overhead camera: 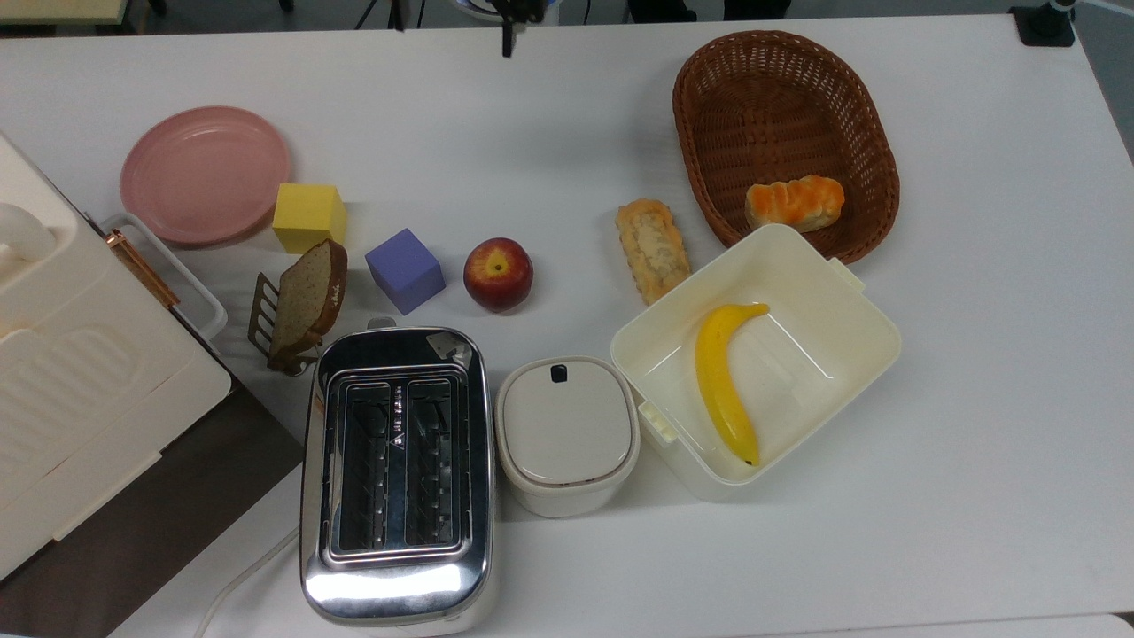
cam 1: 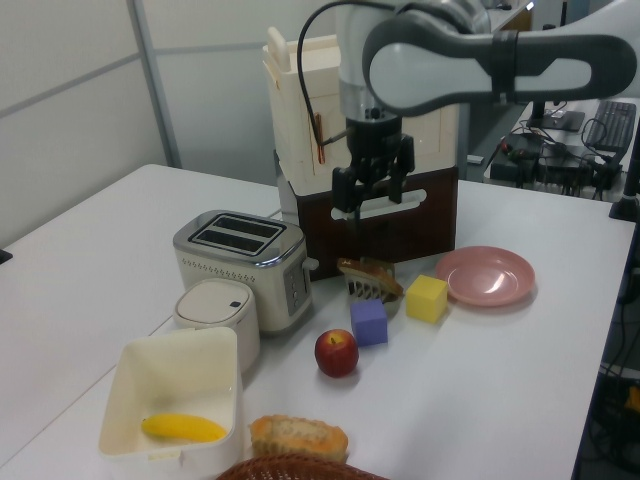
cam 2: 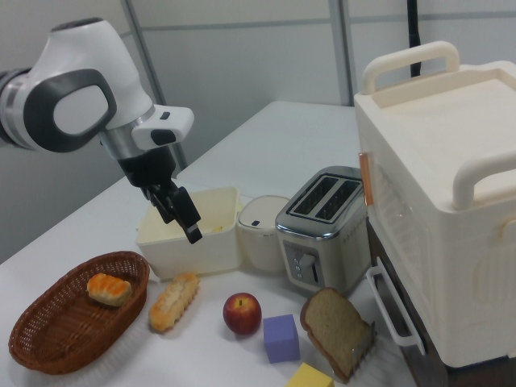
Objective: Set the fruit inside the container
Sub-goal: 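Move the open gripper over the red apple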
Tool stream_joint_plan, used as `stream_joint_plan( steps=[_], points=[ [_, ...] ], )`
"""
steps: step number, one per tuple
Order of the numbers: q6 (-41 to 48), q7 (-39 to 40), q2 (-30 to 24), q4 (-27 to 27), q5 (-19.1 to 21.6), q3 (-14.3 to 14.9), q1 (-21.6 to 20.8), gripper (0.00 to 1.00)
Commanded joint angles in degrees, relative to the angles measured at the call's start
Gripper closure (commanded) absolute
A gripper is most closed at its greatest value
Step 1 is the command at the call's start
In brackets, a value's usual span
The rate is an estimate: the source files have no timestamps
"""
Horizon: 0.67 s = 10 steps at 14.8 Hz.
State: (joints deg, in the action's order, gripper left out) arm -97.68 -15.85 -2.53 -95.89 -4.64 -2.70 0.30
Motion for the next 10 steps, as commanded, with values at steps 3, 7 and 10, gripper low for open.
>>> stream_joint_plan(
  steps=[3, 7, 10],
  points=[
    [-8.93, 1.08, 1.03, -6.5, 0.95, -2.92, -0.21, 0.0],
    [-9.46, 0.64, 2.53, -6.41, 0.59, -4.59, -0.04, 0.0],
    [-10.68, 0.99, 3.49, -7.03, 0.33, -4.59, -0.13, 0.0]
  ],
)
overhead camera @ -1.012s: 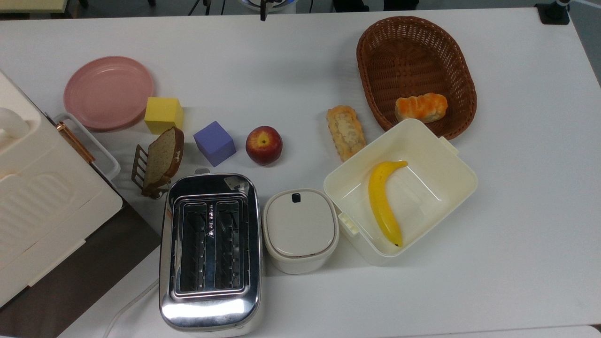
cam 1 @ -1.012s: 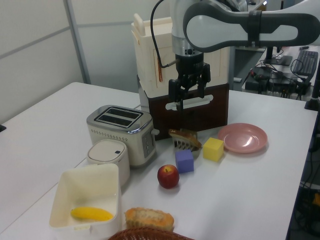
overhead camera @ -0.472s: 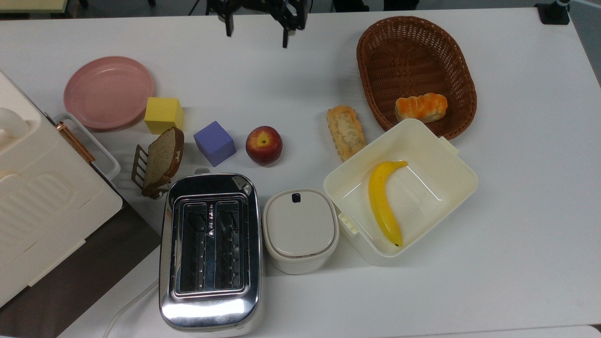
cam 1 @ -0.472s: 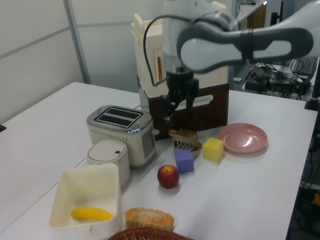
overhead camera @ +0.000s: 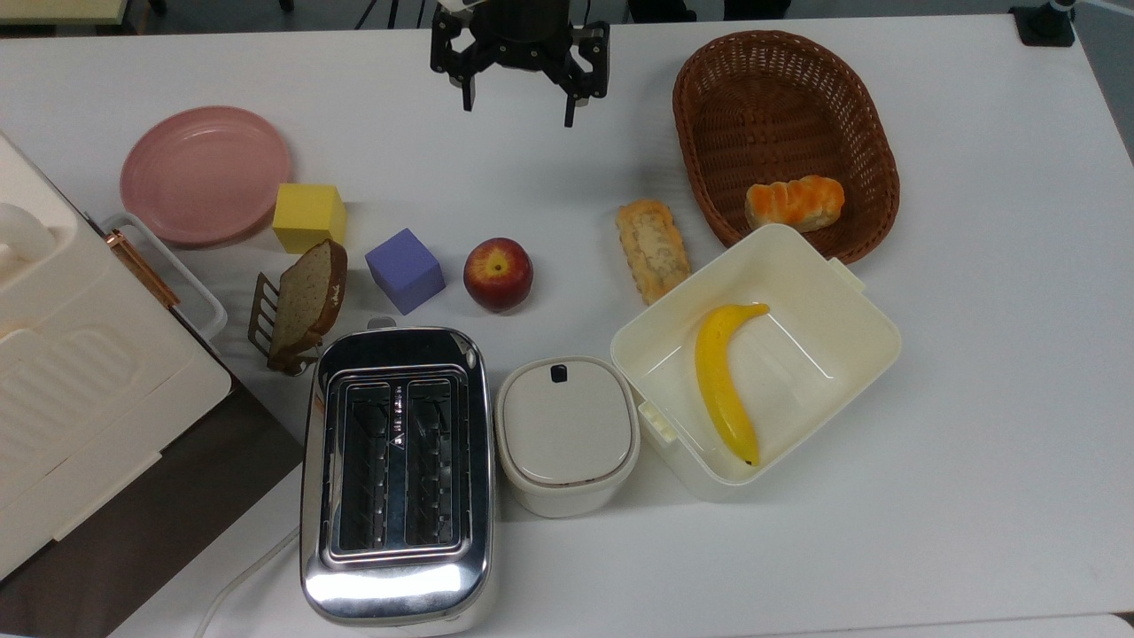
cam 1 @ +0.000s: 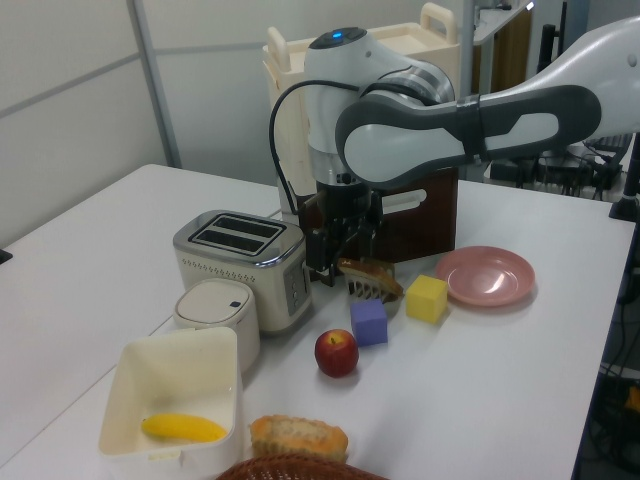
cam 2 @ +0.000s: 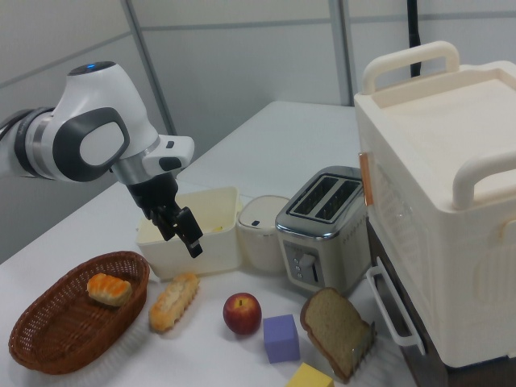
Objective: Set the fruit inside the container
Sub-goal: 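Move the open gripper over the red apple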
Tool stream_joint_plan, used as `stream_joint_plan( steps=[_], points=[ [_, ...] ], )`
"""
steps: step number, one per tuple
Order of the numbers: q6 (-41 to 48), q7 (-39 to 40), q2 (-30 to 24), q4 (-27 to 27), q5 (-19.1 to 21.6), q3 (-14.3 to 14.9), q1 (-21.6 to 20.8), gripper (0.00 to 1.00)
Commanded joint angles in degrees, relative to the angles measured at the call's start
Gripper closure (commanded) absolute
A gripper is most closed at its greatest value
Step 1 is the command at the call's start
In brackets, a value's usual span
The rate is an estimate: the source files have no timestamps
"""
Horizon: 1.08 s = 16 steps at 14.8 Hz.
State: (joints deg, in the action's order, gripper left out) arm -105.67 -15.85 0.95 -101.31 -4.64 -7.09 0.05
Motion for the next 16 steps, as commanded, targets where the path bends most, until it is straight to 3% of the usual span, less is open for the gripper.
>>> stream_joint_plan(
  steps=[1, 12, 16],
  points=[
    [-3.48, 0.91, 0.02, -1.96, 0.33, -0.2, 0.12, 0.0],
    [-3.84, 0.38, 0.01, -1.97, 0.42, -0.2, 0.39, 0.0],
    [-9.54, 0.73, 5.27, -2.41, 0.16, -0.29, -2.23, 0.0]
  ],
)
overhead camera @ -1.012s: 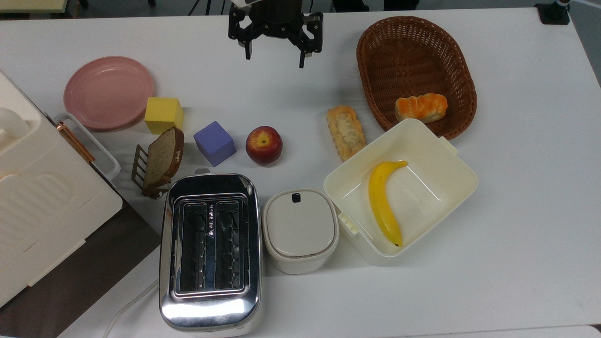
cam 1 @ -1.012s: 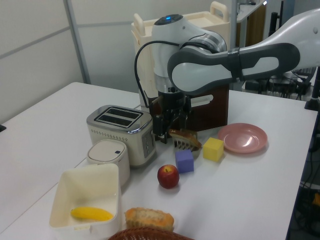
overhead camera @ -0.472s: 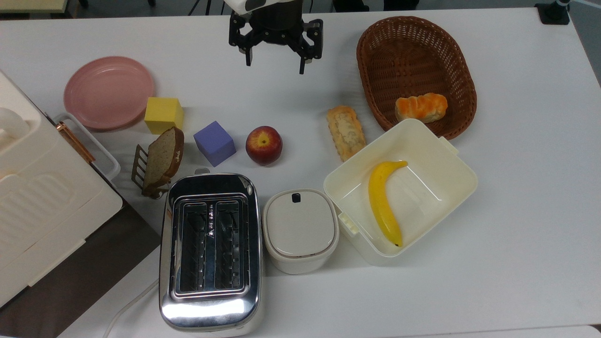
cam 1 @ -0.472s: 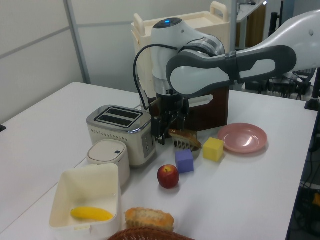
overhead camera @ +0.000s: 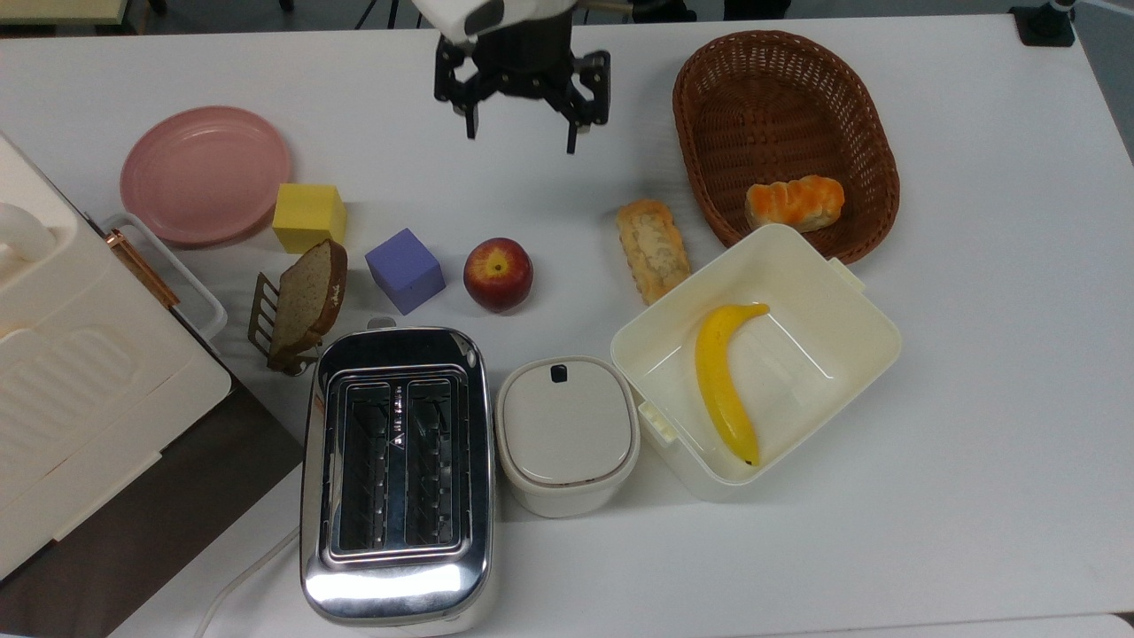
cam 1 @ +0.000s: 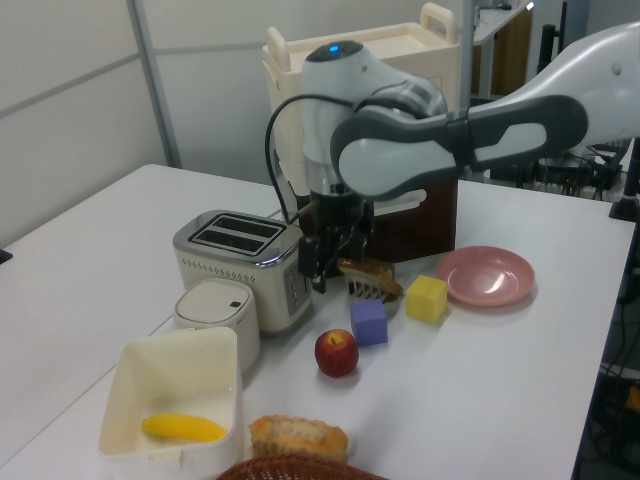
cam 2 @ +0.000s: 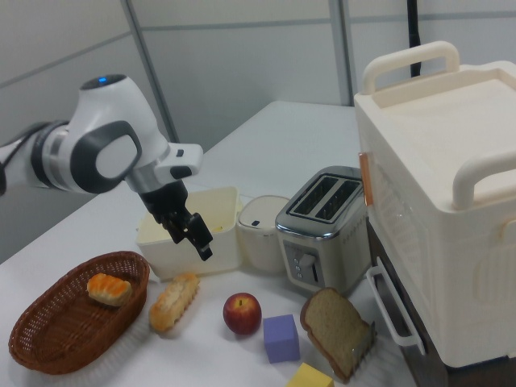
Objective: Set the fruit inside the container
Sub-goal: 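Move the open gripper over the red apple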
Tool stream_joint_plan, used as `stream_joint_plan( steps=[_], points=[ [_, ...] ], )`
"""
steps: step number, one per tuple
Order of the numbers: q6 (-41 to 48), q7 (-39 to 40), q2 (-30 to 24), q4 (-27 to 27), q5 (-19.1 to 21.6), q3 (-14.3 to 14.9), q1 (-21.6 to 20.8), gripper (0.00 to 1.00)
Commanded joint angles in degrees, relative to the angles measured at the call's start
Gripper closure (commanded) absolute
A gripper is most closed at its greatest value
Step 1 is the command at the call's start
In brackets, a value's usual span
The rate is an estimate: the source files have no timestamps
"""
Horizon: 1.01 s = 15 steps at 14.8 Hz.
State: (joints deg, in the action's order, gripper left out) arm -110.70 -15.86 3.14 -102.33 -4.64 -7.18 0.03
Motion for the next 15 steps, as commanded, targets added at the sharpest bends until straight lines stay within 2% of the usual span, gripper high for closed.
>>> stream_joint_plan(
  steps=[1, 5, 7, 10, 15],
  points=[
    [-5.31, 0.82, 3.88, -1.38, 0.16, -0.12, -2.48, 0.0],
    [-5.76, 0.91, 5.64, -1.64, -0.8, -0.12, -2.4, 0.0],
    [-8.29, 0.83, 6.78, -2.78, -2.82, -0.03, -1.44, 0.0],
    [-10.94, 0.91, 7.66, -4.28, -3.7, -0.03, 0.59, 0.0],
    [-10.59, 0.74, 7.93, -5.5, -3.8, 0.23, 1.64, 0.0]
  ],
)
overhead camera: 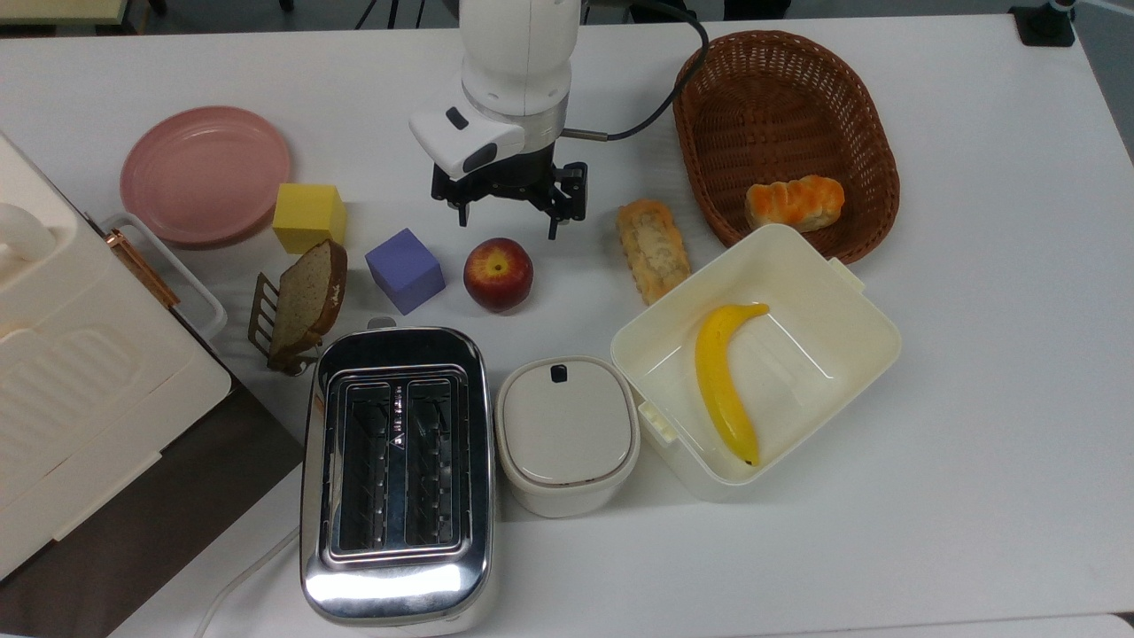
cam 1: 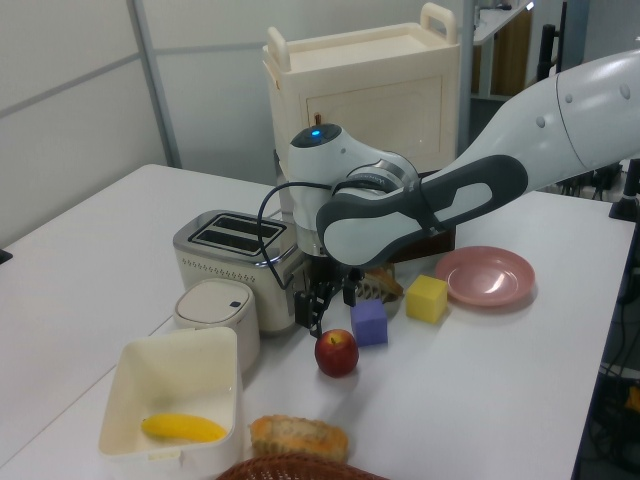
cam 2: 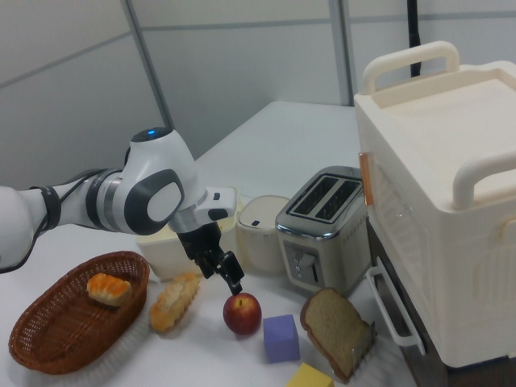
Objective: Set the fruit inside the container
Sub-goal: 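Lower the gripper and close it around the red apple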
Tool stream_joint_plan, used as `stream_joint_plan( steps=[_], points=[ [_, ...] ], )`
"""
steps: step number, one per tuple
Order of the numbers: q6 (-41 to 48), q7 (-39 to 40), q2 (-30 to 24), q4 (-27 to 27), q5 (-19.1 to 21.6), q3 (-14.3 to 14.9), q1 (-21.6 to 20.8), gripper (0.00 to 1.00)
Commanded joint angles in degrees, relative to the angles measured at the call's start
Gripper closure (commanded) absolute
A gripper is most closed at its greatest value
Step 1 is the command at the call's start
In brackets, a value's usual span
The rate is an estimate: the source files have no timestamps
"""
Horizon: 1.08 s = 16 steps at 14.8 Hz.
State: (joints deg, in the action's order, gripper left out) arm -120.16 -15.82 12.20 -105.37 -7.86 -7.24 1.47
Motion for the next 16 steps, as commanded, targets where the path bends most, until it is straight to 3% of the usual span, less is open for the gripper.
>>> stream_joint_plan(
  steps=[1, 9, 16],
  points=[
    [-1.21, 0.79, -1.03, -2.65, -0.58, 0.3, 0.46, 0.0],
    [-4.54, 3.68, 2.03, -3.53, -1.02, 0.3, 1.52, 0.0],
    [-8.07, 4.48, 6.44, -3.09, -4.18, 0.3, 1.52, 0.0]
  ],
)
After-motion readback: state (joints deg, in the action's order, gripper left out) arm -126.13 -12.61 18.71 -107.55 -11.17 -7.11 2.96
